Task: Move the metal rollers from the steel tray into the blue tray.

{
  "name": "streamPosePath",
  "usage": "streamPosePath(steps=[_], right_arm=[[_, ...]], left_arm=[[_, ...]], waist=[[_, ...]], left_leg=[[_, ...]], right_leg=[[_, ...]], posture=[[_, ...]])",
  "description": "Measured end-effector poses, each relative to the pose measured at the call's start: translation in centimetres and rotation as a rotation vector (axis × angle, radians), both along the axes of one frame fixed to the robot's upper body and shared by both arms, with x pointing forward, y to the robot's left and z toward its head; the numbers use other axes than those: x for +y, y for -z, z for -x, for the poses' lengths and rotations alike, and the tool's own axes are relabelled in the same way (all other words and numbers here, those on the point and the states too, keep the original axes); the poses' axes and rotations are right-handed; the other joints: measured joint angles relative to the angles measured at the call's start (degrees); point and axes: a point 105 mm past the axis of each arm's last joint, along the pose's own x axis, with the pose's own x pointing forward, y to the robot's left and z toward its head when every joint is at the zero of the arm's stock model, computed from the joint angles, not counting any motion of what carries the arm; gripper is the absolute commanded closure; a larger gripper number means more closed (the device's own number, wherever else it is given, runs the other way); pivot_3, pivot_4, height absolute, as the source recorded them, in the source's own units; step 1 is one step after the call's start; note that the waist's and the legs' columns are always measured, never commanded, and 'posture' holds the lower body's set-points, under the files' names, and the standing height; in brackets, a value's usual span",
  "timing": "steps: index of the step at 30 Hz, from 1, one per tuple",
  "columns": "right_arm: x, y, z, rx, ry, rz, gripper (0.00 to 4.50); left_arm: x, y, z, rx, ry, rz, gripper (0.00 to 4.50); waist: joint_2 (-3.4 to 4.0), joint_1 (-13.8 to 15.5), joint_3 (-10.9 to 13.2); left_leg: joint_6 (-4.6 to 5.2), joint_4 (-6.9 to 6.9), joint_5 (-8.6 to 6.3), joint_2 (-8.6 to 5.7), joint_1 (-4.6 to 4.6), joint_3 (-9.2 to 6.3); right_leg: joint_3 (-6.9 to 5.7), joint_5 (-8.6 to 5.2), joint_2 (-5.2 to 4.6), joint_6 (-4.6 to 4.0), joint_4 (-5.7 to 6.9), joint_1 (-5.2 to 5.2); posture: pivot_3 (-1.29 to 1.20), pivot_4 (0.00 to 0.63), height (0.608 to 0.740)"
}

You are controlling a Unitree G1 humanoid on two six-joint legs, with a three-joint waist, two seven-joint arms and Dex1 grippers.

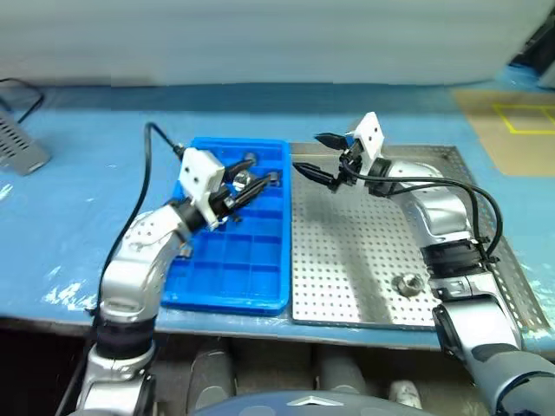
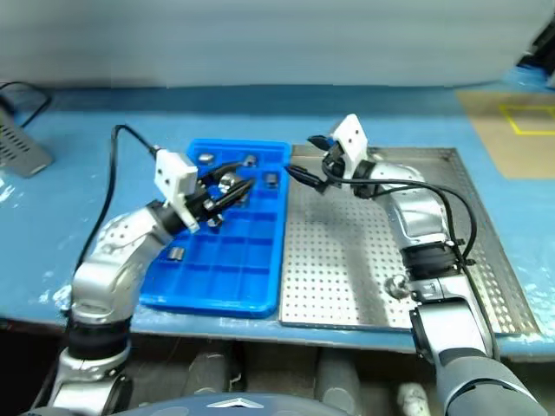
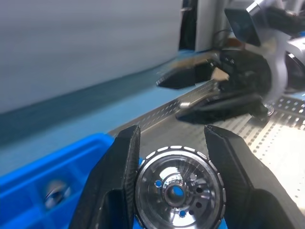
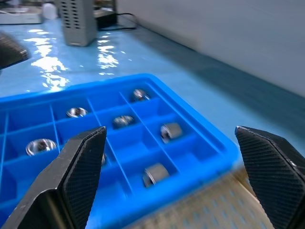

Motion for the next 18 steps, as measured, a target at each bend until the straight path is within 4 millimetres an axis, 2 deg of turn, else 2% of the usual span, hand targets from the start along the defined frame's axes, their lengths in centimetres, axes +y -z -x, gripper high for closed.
streamPosePath(steps=[5,11,17,18], right_arm=[[1.7,1.5,-0.3,0.040,-0.083,0.005,0.00],[2.4,2.2,-0.3,0.049,-0.125,0.013,0.00],[2.7,2.4,-0.1,0.049,-0.144,0.020,0.00],[2.7,2.4,-0.1,0.048,-0.143,0.021,0.00]], left_arm=[[1.8,2.8,3.6,0.157,0.017,-0.056,2.69],[3.0,6.8,5.7,0.285,-0.003,-0.209,2.69],[3.2,8.1,5.3,0.248,-0.043,-0.319,2.69],[3.4,8.2,5.1,0.246,-0.057,-0.324,2.34]], waist=[[-0.04,2.75,0.02],[-0.20,3.43,0.10],[-0.20,3.47,0.10],[-0.21,3.43,0.10]], left_leg=[[-0.45,-0.08,0.16,0.05,0.10,-0.03],[-1.45,-1.29,0.77,0.17,0.81,-0.03],[-2.03,-1.74,1.21,1.04,0.96,-0.07],[-2.14,-1.82,1.27,1.15,0.96,-0.10]], right_leg=[[0.02,0.06,0.24,-0.22,0.02,0.01],[0.03,0.17,0.44,-0.34,0.10,0.08],[0.02,0.18,1.29,-0.35,0.09,-0.02],[0.02,0.18,1.42,-0.35,0.10,-0.07]], posture=[[0.14,0.150,0.740],[0.17,0.150,0.740],[0.15,0.150,0.740],[0.15,0.150,0.740]])
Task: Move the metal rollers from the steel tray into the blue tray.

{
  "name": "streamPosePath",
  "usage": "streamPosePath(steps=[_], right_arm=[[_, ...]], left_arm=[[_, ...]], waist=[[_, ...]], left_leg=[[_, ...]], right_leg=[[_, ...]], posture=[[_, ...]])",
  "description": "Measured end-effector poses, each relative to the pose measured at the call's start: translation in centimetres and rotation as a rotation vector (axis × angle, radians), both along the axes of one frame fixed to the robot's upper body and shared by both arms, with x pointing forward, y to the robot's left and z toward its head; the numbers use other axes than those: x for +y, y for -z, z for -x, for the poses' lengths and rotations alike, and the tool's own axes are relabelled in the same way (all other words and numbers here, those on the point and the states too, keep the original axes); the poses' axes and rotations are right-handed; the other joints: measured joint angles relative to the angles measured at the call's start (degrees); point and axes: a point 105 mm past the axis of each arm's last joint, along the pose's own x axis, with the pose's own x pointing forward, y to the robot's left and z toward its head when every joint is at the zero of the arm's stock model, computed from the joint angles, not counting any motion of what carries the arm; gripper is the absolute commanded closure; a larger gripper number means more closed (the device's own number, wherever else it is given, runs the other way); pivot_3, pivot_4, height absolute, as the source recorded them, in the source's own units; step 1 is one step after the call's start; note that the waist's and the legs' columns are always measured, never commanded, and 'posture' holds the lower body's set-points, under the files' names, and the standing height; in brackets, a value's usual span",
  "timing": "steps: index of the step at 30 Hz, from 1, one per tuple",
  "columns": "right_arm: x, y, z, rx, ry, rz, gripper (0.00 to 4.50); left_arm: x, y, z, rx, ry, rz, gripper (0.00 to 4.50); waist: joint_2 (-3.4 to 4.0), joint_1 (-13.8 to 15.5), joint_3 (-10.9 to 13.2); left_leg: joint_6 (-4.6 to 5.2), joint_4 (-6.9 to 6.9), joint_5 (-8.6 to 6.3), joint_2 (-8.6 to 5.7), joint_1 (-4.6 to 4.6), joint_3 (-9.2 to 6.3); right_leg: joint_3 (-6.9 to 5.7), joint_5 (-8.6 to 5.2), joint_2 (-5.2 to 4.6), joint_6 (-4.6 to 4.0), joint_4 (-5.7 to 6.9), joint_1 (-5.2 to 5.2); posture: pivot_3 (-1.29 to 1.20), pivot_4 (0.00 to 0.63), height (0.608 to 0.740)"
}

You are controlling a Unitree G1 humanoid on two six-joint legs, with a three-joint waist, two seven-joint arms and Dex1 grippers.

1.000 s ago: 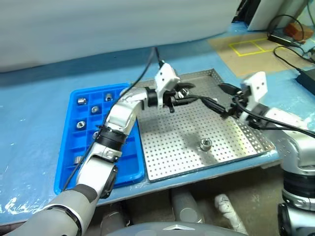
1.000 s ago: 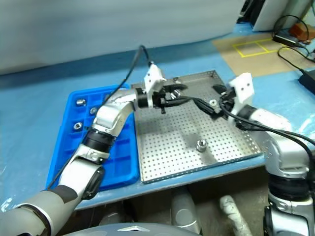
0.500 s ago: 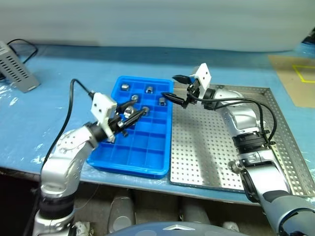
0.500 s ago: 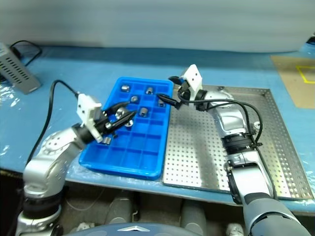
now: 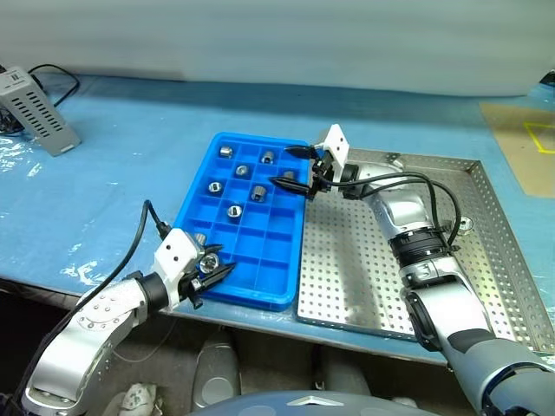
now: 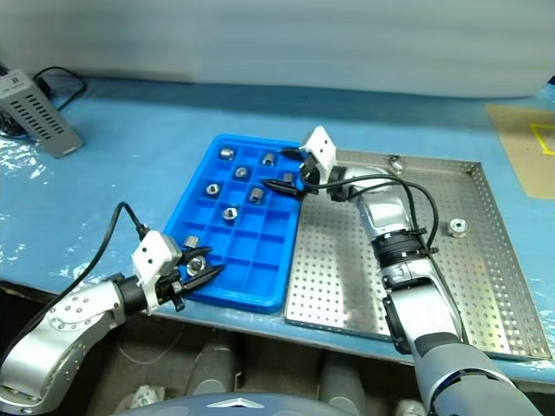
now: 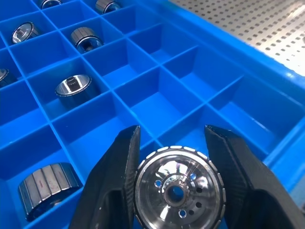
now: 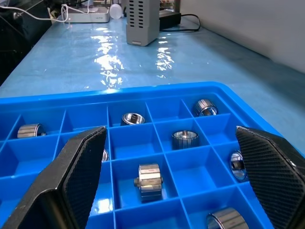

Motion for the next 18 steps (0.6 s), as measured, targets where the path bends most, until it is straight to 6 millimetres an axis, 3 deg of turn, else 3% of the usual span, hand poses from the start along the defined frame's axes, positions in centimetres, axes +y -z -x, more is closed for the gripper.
streamPosePath(steps=[6,11,16,18], right_arm=[[-1.0,0.3,-0.1,0.002,0.035,0.014,0.00],[-3.3,1.1,0.2,0.034,0.098,0.041,0.00],[-6.8,-0.2,0.7,0.011,0.231,0.027,0.00],[-8.9,-0.8,1.5,0.004,0.294,0.035,0.00]], left_arm=[[0.2,-0.3,-0.9,-0.038,0.010,-0.048,0.35],[-0.6,-1.2,-1.7,-0.015,0.069,0.013,0.35],[-5.1,-6.1,-4.5,-0.113,0.196,0.289,0.35],[-6.7,-5.6,-4.8,-0.095,0.252,0.317,0.35]], waist=[[0.00,-0.10,0.00],[0.01,0.04,0.00],[0.04,-0.55,-0.02],[0.04,-1.32,-0.03]], left_leg=[[-0.40,-0.16,0.23,0.24,0.01,0.00],[-0.47,-0.08,0.28,0.09,0.07,0.04],[-0.54,0.10,0.41,-0.08,0.27,0.15],[-0.52,0.08,0.41,-0.08,0.37,0.18]], right_leg=[[0.02,0.00,0.30,-0.02,0.08,-0.18],[0.14,-0.01,0.20,-0.05,0.43,-0.23],[0.42,0.13,0.06,-0.24,0.85,-0.38],[0.78,0.13,0.09,-0.22,0.85,-0.36]], posture=[[0.09,0.150,0.740],[0.00,0.150,0.740],[-0.15,0.150,0.740],[-0.20,0.150,0.740]])
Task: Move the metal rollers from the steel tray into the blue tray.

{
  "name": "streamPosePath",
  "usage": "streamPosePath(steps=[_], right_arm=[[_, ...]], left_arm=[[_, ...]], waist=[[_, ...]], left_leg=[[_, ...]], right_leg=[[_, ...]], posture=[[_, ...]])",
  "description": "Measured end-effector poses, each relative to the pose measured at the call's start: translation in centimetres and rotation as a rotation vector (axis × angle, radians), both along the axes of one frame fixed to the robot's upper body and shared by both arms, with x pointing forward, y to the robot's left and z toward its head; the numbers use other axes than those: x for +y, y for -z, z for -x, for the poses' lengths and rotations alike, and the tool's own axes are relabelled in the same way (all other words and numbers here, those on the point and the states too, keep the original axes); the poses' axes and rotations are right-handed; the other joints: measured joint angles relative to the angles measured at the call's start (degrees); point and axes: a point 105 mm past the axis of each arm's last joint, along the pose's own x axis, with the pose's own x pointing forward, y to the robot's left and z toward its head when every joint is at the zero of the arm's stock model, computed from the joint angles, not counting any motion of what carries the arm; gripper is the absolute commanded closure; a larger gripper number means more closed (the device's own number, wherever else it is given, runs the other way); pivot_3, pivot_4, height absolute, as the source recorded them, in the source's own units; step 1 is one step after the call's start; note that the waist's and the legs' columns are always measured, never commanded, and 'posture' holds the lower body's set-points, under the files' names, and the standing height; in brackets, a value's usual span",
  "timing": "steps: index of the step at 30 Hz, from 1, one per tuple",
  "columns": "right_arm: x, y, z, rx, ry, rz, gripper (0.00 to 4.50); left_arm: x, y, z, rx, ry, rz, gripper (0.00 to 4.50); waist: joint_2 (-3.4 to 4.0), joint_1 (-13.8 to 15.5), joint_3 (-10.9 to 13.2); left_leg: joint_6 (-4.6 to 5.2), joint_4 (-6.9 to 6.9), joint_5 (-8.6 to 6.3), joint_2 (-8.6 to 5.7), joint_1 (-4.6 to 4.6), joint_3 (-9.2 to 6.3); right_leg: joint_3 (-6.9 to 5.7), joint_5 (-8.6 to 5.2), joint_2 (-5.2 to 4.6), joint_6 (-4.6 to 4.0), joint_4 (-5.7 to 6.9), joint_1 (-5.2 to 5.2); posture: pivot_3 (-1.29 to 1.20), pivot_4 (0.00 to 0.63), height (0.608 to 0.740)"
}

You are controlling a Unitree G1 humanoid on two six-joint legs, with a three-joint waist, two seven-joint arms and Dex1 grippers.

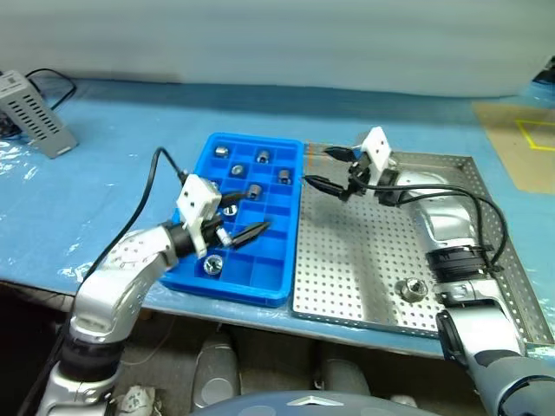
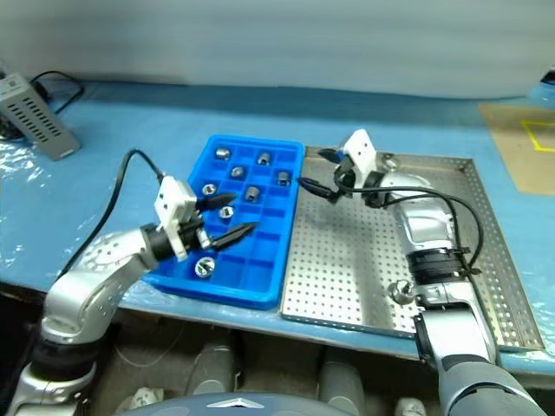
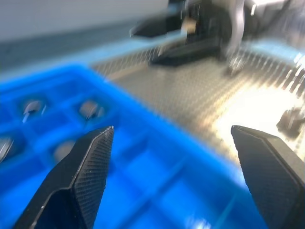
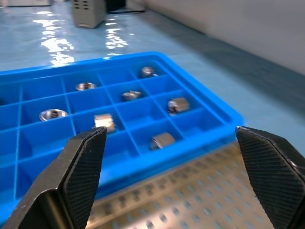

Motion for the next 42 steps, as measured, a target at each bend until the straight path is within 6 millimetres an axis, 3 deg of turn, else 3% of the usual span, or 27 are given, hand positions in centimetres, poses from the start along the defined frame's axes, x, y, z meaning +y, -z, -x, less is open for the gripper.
streamPosePath(steps=[3,6,9,12,14,17,19,25,27,34,38,41,42], right_arm=[[-3.3,-0.3,1.9,0.014,0.086,0.056,0.00],[-4.9,0.4,4.0,0.068,0.116,0.108,0.00],[-6.4,2.4,6.6,0.169,0.126,0.209,0.00],[-8.0,5.2,8.9,0.279,0.151,0.321,0.00],[-8.1,6.6,10.2,0.342,0.149,0.326,0.00],[-7.4,7.2,11.4,0.379,0.120,0.326,0.00],[-7.6,7.4,11.6,0.381,0.128,0.355,0.00],[-7.5,9.3,12.3,0.459,0.127,0.409,0.00],[-8.0,10.5,12.4,0.485,0.121,0.487,0.59],[-6.5,9.6,10.2,0.445,0.082,0.454,2.71],[-2.9,6.3,6.7,0.301,0.050,0.246,2.83],[1.0,1.2,4.6,0.170,-0.060,0.054,2.83],[1.5,0.1,4.3,0.140,-0.079,0.038,2.83]], left_arm=[[-1.9,1.6,-0.7,0.067,0.087,0.025,0.35],[-3.3,1.0,-1.4,0.046,0.175,0.040,0.35],[-4.3,0.5,-2.3,0.007,0.241,0.039,0.35],[-4.1,2.0,-3.0,0.021,0.268,-0.006,0.35],[-3.9,2.7,-3.2,0.049,0.292,-0.012,0.35],[-4.2,1.9,-3.3,0.028,0.339,-0.006,0.35],[-4.4,1.3,-3.7,-0.013,0.346,-0.013,0.35],[-3.5,2.9,-4.5,0.001,0.308,-0.052,0.35],[-3.3,2.6,-4.6,-0.031,0.295,-0.052,0.31],[-1.6,2.7,-5.3,-0.053,0.226,-0.084,0.31],[0.0,1.5,-5.9,-0.079,0.139,-0.053,0.31],[1.1,-0.9,-5.9,-0.119,0.069,0.025,0.31],[1.3,-1.4,-5.9,-0.133,0.055,0.027,0.31]], waist=[[-0.02,-1.07,0.01],[-0.04,-2.27,-0.01],[-0.01,-3.48,-0.03],[-0.06,-5.01,-0.06],[-0.06,-5.93,-0.06],[-0.06,-6.71,-0.06],[-0.08,-6.78,-0.09],[-0.10,-6.80,-0.10],[-0.12,-6.70,-0.10],[-0.22,-6.65,-0.14],[-0.24,-6.58,-0.12],[-0.23,-5.94,-0.12],[-0.23,-5.17,-0.13]], left_leg=[[-0.02,-0.06,0.02,0.05,0.00,0.01],[0.05,-0.07,-0.01,0.14,0.01,0.04],[0.21,-0.09,-0.11,0.15,0.12,0.17],[0.24,-0.09,-0.15,0.19,0.18,0.24],[0.25,-0.07,-0.15,0.23,0.16,0.30],[0.26,0.00,-0.16,0.21,0.16,0.31],[0.28,0.06,-0.17,0.19,0.16,0.31],[0.36,0.09,-0.23,0.18,0.09,0.32],[0.40,0.09,-0.25,0.18,0.04,0.32],[0.41,0.08,-0.25,0.21,0.09,0.32],[0.38,0.13,-0.23,0.27,0.01,0.32],[0.33,0.08,-0.20,0.31,-0.02,0.32],[0.33,0.06,-0.19,0.34,0.00,0.32]], right_leg=[[0.24,0.00,0.19,0.02,-0.04,-0.09],[0.46,0.00,0.41,0.02,-0.05,-0.18],[0.61,-0.01,0.45,0.03,-0.08,-0.19],[0.68,-0.02,0.50,0.05,-0.13,-0.19],[0.70,-0.01,0.54,0.05,-0.10,-0.29],[0.70,-0.01,0.65,0.05,-0.09,-0.29],[0.72,-0.02,0.66,0.06,-0.09,-0.27],[0.73,-0.02,0.66,0.07,-0.11,-0.28],[0.72,-0.02,0.66,0.05,-0.16,-0.28],[0.72,-0.01,0.68,0.05,-0.09,-0.30],[0.71,0.05,0.72,-0.05,0.01,-0.44],[0.67,0.09,0.75,-0.12,0.05,-0.50],[0.65,0.09,0.76,-0.12,0.03,-0.47]], posture=[[-0.28,0.150,0.740],[-0.34,0.150,0.740],[-0.40,0.150,0.740],[-0.43,0.150,0.740],[-0.44,0.150,0.740],[-0.44,0.150,0.740],[-0.45,0.150,0.740],[-0.42,0.150,0.740],[-0.40,0.150,0.740],[-0.30,0.150,0.740],[-0.21,0.150,0.740],[-0.14,0.150,0.740],[-0.12,0.150,0.740]])
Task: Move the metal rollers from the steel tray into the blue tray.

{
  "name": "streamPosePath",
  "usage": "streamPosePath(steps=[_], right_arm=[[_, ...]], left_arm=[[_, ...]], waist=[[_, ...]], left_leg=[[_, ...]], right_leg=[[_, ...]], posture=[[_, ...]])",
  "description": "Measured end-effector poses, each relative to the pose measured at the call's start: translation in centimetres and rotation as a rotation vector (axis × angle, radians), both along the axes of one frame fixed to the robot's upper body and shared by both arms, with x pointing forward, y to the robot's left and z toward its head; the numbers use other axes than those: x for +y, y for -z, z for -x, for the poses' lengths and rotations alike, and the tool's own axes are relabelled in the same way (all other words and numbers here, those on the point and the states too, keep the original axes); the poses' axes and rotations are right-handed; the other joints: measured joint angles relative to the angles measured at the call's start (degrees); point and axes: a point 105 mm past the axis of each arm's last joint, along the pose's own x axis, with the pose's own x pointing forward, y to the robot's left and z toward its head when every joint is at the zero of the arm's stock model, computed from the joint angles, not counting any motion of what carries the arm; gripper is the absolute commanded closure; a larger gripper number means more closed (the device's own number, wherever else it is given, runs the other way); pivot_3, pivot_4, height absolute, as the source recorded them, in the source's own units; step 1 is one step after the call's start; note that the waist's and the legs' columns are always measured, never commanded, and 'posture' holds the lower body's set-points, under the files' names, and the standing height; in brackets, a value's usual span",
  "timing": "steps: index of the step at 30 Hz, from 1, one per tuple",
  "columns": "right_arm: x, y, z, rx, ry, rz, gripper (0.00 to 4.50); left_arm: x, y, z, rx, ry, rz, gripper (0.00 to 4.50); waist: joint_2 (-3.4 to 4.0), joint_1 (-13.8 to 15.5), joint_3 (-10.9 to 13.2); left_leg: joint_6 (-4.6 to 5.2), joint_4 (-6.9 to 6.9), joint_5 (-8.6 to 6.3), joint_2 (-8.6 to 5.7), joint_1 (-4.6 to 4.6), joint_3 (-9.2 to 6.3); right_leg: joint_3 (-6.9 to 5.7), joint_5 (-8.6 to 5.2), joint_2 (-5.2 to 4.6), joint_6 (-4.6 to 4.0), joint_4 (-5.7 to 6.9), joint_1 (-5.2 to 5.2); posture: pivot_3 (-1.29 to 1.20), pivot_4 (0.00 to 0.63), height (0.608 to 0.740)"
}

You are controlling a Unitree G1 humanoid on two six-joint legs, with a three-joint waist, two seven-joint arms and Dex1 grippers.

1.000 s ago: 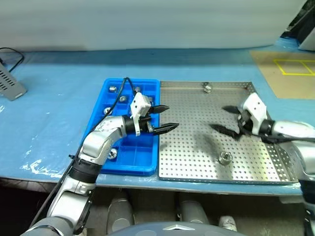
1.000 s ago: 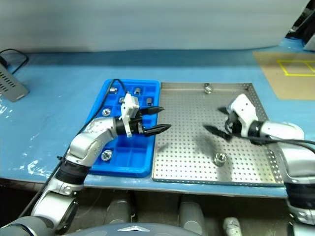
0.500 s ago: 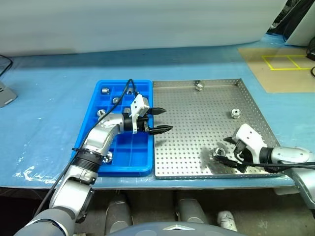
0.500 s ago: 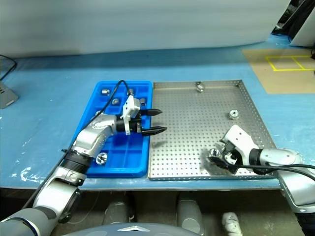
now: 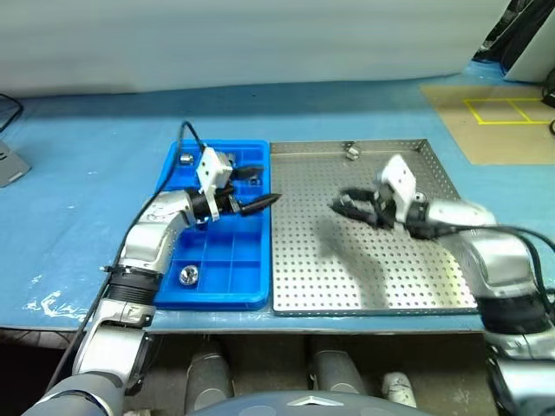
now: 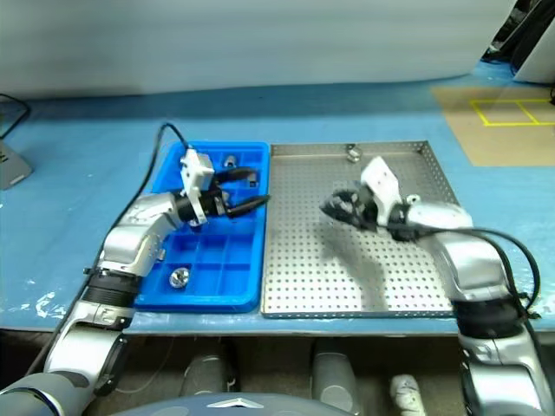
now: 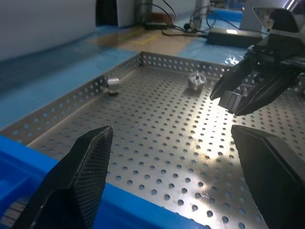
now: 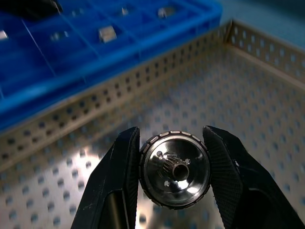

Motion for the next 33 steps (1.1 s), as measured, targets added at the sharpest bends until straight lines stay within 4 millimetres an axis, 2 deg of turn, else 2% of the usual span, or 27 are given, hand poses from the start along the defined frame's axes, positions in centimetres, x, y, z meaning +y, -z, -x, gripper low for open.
streamPosePath(steps=[3,7,10,15,18,22,25,29,33], right_arm=[[1.1,-1.5,-1.2,-0.024,-0.031,-0.055,2.83],[4.0,-0.8,-2.1,-0.001,-0.125,-0.071,2.83],[6.9,0.1,-3.0,-0.020,-0.192,-0.050,2.83],[9.8,1.7,-3.1,-0.029,-0.291,-0.004,2.83],[11.1,3.5,-3.0,-0.015,-0.329,0.060,2.83],[11.4,4.9,-3.3,-0.003,-0.345,0.102,2.83],[11.8,4.8,-2.7,0.013,-0.395,0.091,2.83],[12.5,3.9,-0.5,0.011,-0.521,0.062,2.83],[12.8,4.8,0.5,0.051,-0.541,0.054,2.83]], left_arm=[[2.5,0.1,0.5,0.005,-0.100,-0.004,0.31],[6.0,-0.4,0.8,0.017,-0.257,0.014,0.31],[7.6,-1.0,1.5,-0.003,-0.349,-0.002,0.31],[8.1,0.3,3.0,0.040,-0.408,-0.038,0.31],[8.1,0.2,3.7,0.037,-0.431,-0.041,0.31],[8.2,0.0,4.5,0.031,-0.456,-0.044,0.31],[8.4,0.3,4.6,0.048,-0.467,-0.050,0.31],[8.5,0.1,4.5,0.041,-0.470,-0.059,0.31],[8.5,-0.3,4.4,0.026,-0.468,-0.064,0.31]], waist=[[-0.04,1.65,0.00],[-0.05,2.85,0.01],[-0.05,3.71,0.02],[-0.09,5.76,0.03],[-0.10,6.70,0.03],[-0.10,7.16,0.04],[-0.10,7.15,0.04],[-0.11,7.15,0.03],[-0.13,7.12,0.02]], left_leg=[[-0.02,-0.07,0.01,0.13,-0.02,0.00],[-0.25,-0.13,0.14,0.38,-0.20,-0.02],[-0.41,-0.20,0.23,0.40,-0.19,-0.06],[-0.58,-0.22,0.32,0.42,-0.29,-0.19],[-0.61,-0.22,0.34,0.45,-0.35,-0.27],[-0.63,-0.22,0.35,0.42,-0.37,-0.30],[-0.66,-0.23,0.37,0.48,-0.35,-0.34],[-0.67,-0.27,0.38,0.50,-0.35,-0.35],[-0.72,-0.26,0.41,0.48,-0.33,-0.35]], right_leg=[[-0.02,-0.02,0.04,-0.03,-0.08,0.04],[-0.12,-0.02,0.17,-0.05,-0.06,-0.08],[-0.24,-0.01,0.16,-0.10,-0.02,-0.09],[-0.31,-0.01,0.15,-0.10,-0.02,-0.09],[-0.45,0.00,0.15,-0.11,0.00,-0.09],[-0.49,0.01,0.14,-0.13,0.00,-0.08],[-0.49,0.01,0.15,-0.13,0.02,-0.09],[-0.49,0.01,0.17,-0.13,0.00,-0.09],[-0.49,0.03,0.17,-0.14,0.03,-0.09]], posture=[[-0.06,0.150,0.740],[0.03,0.150,0.740],[0.09,0.150,0.740],[0.19,0.150,0.740],[0.21,0.150,0.740],[0.21,0.150,0.740],[0.21,0.150,0.740],[0.19,0.150,0.740],[0.18,0.150,0.740]])
